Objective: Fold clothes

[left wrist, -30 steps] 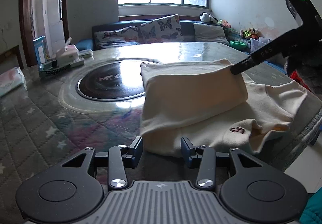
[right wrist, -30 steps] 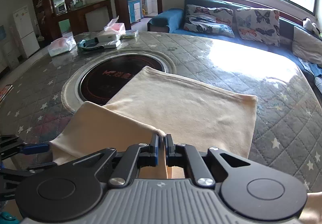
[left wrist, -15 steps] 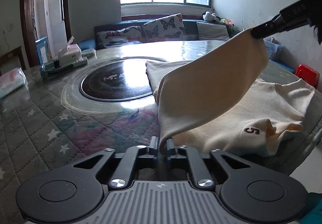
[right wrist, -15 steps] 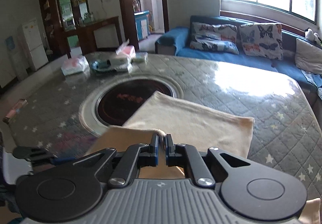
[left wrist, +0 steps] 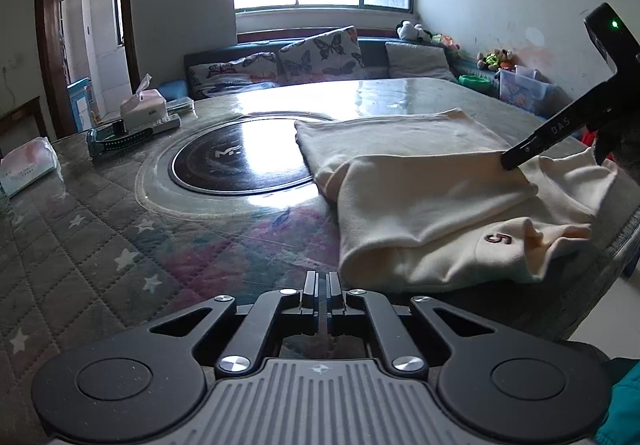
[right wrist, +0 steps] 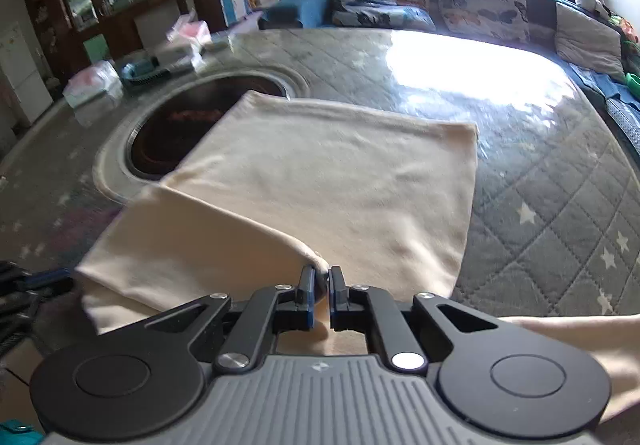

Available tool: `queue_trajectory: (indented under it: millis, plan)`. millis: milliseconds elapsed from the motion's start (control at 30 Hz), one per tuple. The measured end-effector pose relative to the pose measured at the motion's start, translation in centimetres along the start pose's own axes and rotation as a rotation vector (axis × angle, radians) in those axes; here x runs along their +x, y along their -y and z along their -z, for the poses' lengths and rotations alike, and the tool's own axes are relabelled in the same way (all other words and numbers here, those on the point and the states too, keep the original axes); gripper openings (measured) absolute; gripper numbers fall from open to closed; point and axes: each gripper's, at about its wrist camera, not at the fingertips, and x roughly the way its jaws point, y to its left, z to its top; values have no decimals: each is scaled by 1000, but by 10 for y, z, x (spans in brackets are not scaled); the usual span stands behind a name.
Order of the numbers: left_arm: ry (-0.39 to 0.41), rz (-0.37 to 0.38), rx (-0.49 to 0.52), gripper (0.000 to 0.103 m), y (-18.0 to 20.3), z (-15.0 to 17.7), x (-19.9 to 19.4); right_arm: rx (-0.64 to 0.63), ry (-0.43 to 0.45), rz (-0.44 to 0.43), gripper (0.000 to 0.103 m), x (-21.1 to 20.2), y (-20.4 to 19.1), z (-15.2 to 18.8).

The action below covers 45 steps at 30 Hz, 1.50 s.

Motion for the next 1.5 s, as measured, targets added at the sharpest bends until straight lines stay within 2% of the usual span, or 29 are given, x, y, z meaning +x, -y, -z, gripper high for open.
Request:
queue_trajectory:
  millis: [100,200,267,300,400,533,667,767,900,967,1033,1300,1433,1500]
  plan:
    - [-11,-6,-39,6,-7,-11,6,-4,15,19,10,-2,1,0]
    - [-20,20,-79,8,-10,-26,17,-46,51,50,11,-8,-2,-3]
    - [-23,43,-91,30,-7,-32,24,-82,77,56,11,-12,-8,-6]
    - [-24,51,-94,32,-5,-34,27,-98,84,47,11,-13,-11,-8]
    - [-40,62,-83,32,4,-36,35,-137,91,-20,11,-12,-22,-21]
    - [-43,62,-65,32,15,-30,33,-207,97,-155,11,-6,-50,-44]
    - [-42,75,-75,32,17,-26,30,-349,74,-272,11,8,-94,-66]
    - [-41,79,-95,32,15,-24,30,-477,22,-319,11,25,-128,-77]
    - [-31,103,-98,32,13,-21,26,-602,-53,-323,12,46,-156,-85]
    - [-29,113,-101,32,11,-19,24,-665,-116,-324,16,59,-167,-85]
    - [-27,119,-102,32,10,-17,23,-713,-141,-311,18,67,-173,-82]
    - [-25,145,-102,32,7,-14,24,-825,-180,-265,18,79,-183,-74]
    - [-27,154,-104,32,7,-13,25,-831,-182,-275,7,80,-183,-75]
    - [-31,160,-107,32,6,-13,25,-795,-161,-292,6,78,-180,-79]
